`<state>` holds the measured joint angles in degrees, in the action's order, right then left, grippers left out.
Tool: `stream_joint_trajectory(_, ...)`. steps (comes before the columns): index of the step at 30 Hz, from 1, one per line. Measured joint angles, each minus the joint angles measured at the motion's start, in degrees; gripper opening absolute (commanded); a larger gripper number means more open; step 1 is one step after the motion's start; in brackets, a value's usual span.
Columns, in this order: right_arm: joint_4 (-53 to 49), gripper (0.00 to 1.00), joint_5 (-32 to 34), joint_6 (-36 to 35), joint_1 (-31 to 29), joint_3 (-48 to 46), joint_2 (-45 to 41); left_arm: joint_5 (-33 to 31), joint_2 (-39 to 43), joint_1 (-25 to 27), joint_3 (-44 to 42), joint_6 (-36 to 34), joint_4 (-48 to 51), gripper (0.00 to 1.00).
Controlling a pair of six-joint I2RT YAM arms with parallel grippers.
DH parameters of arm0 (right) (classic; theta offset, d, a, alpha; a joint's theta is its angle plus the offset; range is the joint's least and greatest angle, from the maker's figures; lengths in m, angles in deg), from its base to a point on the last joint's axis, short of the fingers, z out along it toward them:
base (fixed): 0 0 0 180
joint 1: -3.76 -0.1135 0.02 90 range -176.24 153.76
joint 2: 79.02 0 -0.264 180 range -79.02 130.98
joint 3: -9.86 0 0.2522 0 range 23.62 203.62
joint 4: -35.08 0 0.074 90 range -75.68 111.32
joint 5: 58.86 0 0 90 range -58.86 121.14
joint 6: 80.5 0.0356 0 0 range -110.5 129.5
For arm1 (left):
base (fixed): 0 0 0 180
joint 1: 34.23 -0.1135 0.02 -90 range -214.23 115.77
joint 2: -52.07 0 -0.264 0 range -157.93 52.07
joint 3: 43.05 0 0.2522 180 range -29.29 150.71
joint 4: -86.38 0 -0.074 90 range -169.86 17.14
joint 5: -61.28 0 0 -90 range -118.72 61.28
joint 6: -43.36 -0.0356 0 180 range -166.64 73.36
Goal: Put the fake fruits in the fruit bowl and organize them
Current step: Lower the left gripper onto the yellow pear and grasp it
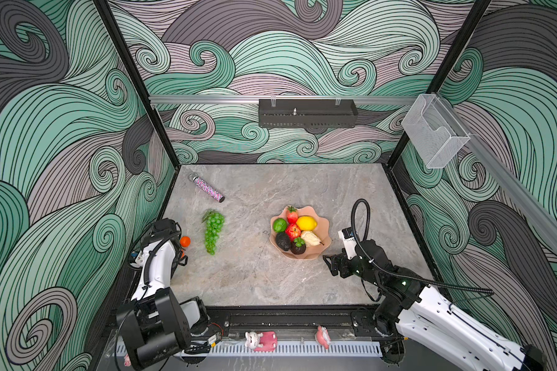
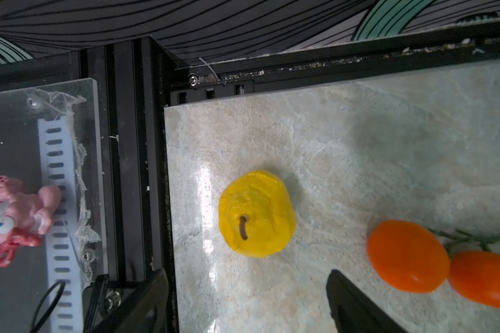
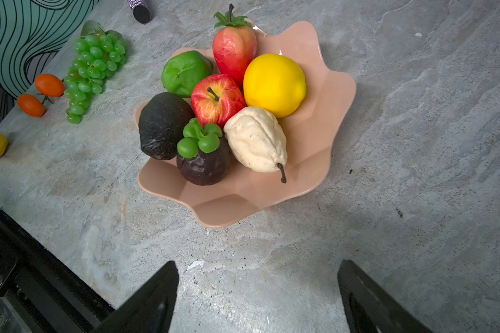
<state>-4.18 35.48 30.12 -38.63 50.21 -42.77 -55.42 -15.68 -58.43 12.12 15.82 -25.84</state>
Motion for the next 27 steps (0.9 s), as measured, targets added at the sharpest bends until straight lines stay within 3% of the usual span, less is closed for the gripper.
stream_joint_trajectory(19,0.0,0.88,-1.6,0.9,0.0,-0.1,0.6,4.9,-10.2,-7.5,-2.4,5.1,-10.7,0.83)
stream_joint_trajectory(22,0.0,0.88,-1.6,0.9,0.0,-0.1,0.6,5.5,-12.5,-8.0,-2.4,6.0,-11.6,0.78)
stream_joint_trajectory(24,0.0,0.88,-1.6,0.9,0.0,-0.1,0.7,6.1,-13.3,-8.1,-2.4,6.5,-12.2,0.67)
stream_joint_trajectory(27,0.0,0.88,-1.7,0.9,0.0,-0.1,0.7,7.3,-13.4,-8.8,-2.4,6.5,-13.5,0.64)
